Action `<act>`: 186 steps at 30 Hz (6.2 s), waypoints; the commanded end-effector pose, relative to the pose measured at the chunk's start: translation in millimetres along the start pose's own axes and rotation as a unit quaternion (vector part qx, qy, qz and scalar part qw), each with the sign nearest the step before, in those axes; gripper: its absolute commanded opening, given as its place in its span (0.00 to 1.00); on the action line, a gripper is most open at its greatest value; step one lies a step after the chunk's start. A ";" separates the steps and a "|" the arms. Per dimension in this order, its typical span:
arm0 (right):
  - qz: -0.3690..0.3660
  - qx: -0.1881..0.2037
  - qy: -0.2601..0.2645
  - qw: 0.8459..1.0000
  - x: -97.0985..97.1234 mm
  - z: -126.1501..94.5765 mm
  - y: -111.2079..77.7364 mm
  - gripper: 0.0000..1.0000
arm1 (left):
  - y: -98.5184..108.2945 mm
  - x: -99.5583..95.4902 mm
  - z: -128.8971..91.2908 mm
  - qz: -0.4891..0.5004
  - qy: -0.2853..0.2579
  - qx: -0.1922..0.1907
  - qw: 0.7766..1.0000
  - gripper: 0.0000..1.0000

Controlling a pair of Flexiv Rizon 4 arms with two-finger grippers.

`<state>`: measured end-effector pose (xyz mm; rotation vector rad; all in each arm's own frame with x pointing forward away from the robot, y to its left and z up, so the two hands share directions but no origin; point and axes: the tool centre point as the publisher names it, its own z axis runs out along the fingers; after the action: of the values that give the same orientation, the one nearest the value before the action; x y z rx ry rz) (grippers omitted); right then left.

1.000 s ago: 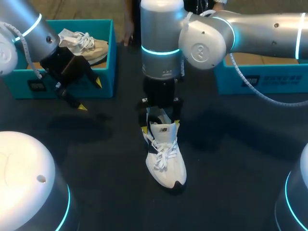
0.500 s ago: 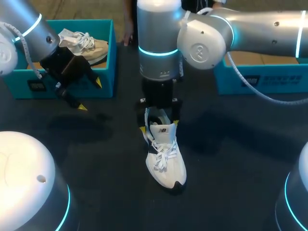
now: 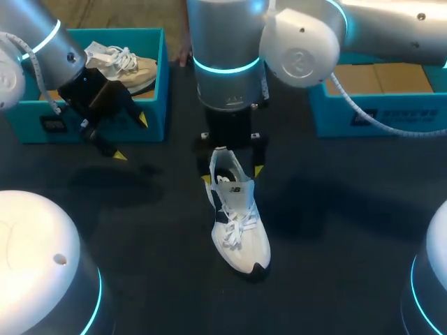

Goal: Take the shoe out of the shoebox, open the shoe tongue, remove and reinsert the insole, then place the shoe into the shoebox

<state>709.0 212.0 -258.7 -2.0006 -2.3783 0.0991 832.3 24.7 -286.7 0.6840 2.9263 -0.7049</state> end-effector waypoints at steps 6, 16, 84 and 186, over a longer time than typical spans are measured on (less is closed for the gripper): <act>0.032 -0.005 0.010 0.999 18.3 -10.9 -35.7 0.99 | 0.0 1.7 -0.4 0.001 -0.001 -0.001 1.000 1.00; 0.043 0.014 0.030 0.999 19.7 25.2 -43.0 0.41 | 0.0 1.7 -0.4 0.001 -0.001 -0.001 1.000 1.00; -0.039 0.014 -0.009 0.999 -9.3 57.2 21.0 0.44 | 0.0 1.7 -0.4 0.001 -0.001 -0.001 1.000 1.00; -0.696 -0.072 -0.064 0.711 -11.9 61.5 148.0 1.00 | 63.3 23.0 -120.2 -0.049 0.010 -0.095 0.994 1.00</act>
<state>840.2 220.6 -314.0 0.1619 -3.3088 -0.0107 845.2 137.5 -209.6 0.5342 3.0099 -0.4237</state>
